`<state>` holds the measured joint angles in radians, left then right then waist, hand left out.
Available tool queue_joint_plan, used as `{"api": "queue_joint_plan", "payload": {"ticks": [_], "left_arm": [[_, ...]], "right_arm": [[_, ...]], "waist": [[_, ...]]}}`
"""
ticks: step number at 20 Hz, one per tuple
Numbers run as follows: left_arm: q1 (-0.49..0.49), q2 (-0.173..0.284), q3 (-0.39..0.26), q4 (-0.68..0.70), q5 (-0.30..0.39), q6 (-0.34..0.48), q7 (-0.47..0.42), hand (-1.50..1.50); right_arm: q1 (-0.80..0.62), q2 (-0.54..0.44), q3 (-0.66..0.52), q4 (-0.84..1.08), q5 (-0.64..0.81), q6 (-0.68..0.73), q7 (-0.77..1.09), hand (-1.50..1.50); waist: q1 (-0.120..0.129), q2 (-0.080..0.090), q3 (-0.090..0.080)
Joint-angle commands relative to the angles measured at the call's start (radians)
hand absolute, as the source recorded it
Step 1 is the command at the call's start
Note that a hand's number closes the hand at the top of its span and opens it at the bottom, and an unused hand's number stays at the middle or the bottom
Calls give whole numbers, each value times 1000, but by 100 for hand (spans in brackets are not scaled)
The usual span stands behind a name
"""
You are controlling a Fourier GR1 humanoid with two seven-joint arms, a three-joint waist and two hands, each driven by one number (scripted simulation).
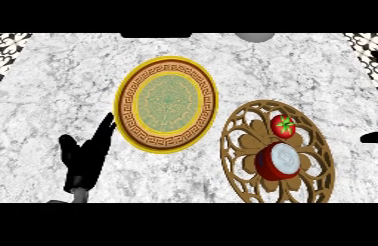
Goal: Pick the tomato from the placemat and place it in the plate
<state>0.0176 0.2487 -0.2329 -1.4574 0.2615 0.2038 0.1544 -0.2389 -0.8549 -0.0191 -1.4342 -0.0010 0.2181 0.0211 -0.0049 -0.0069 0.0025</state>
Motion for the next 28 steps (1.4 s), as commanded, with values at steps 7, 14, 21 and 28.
{"api": "queue_joint_plan", "payload": {"ticks": [7, 14, 21, 28], "left_arm": [[-8, -49, 19, 113, -28, -18, -34, 0], [-98, -27, 68, 108, -6, -73, 60, 0], [37, -62, 39, -18, -52, -62, 60, 0], [-11, -83, 78, 48, -76, -92, 37, 0]], "right_arm": [[25, 151, 169, -264, 191, -64, 327, -150], [-20, 234, 205, -151, 275, -1, 375, -150], [-12, 348, 204, -131, 352, 16, 358, -150], [-14, 373, 194, -146, 486, 43, 417, -150]], "waist": [[1, 6, -3], [4, 8, -3], [10, 7, -2], [6, 7, -3]]}}
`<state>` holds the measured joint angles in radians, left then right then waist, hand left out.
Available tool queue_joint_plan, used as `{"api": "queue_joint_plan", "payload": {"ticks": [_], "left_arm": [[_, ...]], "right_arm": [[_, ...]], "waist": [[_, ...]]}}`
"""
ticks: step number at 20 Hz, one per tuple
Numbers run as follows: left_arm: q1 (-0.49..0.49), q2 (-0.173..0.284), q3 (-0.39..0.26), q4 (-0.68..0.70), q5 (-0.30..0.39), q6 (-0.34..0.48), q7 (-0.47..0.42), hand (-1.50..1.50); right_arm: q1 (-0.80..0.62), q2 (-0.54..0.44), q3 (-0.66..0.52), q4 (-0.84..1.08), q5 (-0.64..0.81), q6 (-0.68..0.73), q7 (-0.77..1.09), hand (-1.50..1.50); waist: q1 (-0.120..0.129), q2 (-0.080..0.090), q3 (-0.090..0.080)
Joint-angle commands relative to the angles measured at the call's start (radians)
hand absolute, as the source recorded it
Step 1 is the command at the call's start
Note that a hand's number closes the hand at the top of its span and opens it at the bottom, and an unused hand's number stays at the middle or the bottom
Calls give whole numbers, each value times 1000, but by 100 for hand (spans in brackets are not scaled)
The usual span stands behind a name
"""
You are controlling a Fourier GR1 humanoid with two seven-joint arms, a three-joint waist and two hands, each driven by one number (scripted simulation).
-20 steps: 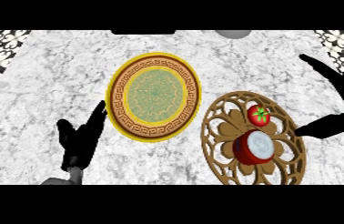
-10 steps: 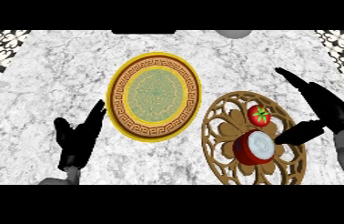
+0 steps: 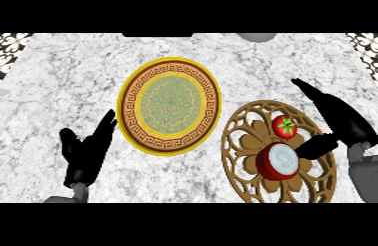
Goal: Pick the tomato from the placemat and place it in the plate
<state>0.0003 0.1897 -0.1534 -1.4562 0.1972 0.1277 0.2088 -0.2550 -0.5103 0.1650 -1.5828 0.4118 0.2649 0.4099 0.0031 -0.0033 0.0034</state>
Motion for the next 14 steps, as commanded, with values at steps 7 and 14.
{"api": "queue_joint_plan", "payload": {"ticks": [7, 14], "left_arm": [[-22, -57, 0, 36, -53, -2, 21, 0], [40, -55, 7, -34, -77, -15, 42, 0]], "right_arm": [[-19, 98, 15, 111, 184, -10, -5, -150], [-6, 119, -30, 220, 221, -5, -127, -150]], "waist": [[0, 4, -3], [0, 3, -3]]}}
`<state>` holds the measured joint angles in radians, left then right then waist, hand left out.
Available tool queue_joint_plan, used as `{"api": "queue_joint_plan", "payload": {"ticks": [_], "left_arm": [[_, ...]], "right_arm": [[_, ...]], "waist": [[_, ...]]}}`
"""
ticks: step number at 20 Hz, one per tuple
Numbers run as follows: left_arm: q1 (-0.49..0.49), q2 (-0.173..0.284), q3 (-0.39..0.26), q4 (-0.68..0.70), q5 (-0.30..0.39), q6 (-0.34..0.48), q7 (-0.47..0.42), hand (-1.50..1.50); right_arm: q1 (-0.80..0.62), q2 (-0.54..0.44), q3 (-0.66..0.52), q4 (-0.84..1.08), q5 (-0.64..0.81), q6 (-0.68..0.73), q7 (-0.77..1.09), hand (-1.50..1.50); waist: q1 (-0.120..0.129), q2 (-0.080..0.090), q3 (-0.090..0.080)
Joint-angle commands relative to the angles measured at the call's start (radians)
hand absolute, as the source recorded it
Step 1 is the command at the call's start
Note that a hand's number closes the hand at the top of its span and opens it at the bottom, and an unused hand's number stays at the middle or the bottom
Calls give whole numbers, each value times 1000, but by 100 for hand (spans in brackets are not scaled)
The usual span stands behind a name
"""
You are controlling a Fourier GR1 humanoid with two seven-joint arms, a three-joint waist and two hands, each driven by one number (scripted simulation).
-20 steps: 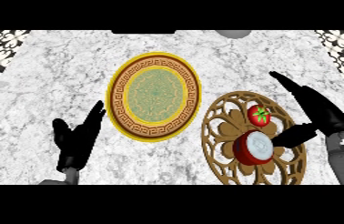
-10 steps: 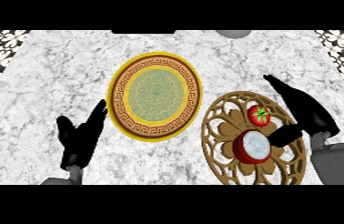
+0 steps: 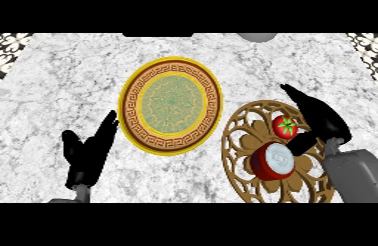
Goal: Pick the tomato from the placemat and place it in the plate
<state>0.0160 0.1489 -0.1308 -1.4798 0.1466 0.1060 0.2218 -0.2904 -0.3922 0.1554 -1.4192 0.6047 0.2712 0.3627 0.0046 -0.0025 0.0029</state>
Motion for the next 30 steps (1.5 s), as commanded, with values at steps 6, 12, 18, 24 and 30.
{"api": "queue_joint_plan", "payload": {"ticks": [6, 12, 18, 24, 30], "left_arm": [[36, -37, -20, 1, -37, 2, 3, 0], [22, -26, 23, -8, -33, -33, 21, 0], [-6, 9, 76, 20, 10, -61, 37, 0], [-15, -29, -9, 30, -36, -69, 15, 0], [-34, -34, -31, 43, -37, -89, 24, 0]], "right_arm": [[-34, 36, 72, 160, 153, -42, -142, 150], [-12, 52, 29, 100, 210, -34, -148, 150], [-13, 205, 79, -18, 291, -218, -28, 150], [-166, 387, 273, -3, 385, -361, 250, 150], [-302, 391, 366, -20, 513, -536, 519, 150]], "waist": [[3, 3, -3], [-2, 2, -3], [-5, -1, -4], [113, -4, -9], [136, -10, -11]]}}
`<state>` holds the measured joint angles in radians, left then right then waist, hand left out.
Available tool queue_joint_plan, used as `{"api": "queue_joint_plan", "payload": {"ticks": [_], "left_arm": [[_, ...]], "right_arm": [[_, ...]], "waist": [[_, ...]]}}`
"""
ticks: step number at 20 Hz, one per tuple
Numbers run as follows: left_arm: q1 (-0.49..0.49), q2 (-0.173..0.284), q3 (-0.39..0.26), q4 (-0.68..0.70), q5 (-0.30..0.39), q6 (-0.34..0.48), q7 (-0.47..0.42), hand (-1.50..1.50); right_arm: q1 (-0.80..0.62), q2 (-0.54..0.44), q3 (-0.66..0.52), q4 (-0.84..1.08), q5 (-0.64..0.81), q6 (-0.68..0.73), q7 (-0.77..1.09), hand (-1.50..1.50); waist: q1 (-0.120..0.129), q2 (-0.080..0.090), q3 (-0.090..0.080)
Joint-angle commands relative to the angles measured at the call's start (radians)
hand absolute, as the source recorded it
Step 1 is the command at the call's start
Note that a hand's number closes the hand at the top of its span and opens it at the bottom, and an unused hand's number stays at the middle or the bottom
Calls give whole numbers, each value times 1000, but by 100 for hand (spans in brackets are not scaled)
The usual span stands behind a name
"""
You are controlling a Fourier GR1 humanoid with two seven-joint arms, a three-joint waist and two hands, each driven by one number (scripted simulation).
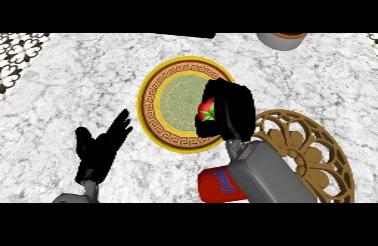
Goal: Pick the tomato from the placemat and place it in the plate
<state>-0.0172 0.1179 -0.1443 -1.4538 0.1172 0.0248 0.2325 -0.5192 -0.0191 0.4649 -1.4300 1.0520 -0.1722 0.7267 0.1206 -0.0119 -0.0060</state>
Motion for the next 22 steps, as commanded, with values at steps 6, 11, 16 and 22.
{"api": "queue_joint_plan", "payload": {"ticks": [6, 11, 16, 22], "left_arm": [[-14, -6, -22, 27, -8, -12, 21, 0], [-14, -16, -28, 29, -19, -2, 3, 0], [-20, -19, -12, 30, -5, 4, 22, 0], [-2, 5, 19, 23, 1, 4, 8, 0]], "right_arm": [[-165, 19, 108, -3, 162, -261, 436, 150], [-203, 19, 117, 17, 252, -370, 572, 150], [-203, 19, 115, 48, 361, -435, 636, 150], [-193, 19, 86, 106, 504, -481, 716, 150]], "waist": [[29, 6, 1], [21, 12, 3], [-4, 17, 3], [-26, 21, 5]]}}
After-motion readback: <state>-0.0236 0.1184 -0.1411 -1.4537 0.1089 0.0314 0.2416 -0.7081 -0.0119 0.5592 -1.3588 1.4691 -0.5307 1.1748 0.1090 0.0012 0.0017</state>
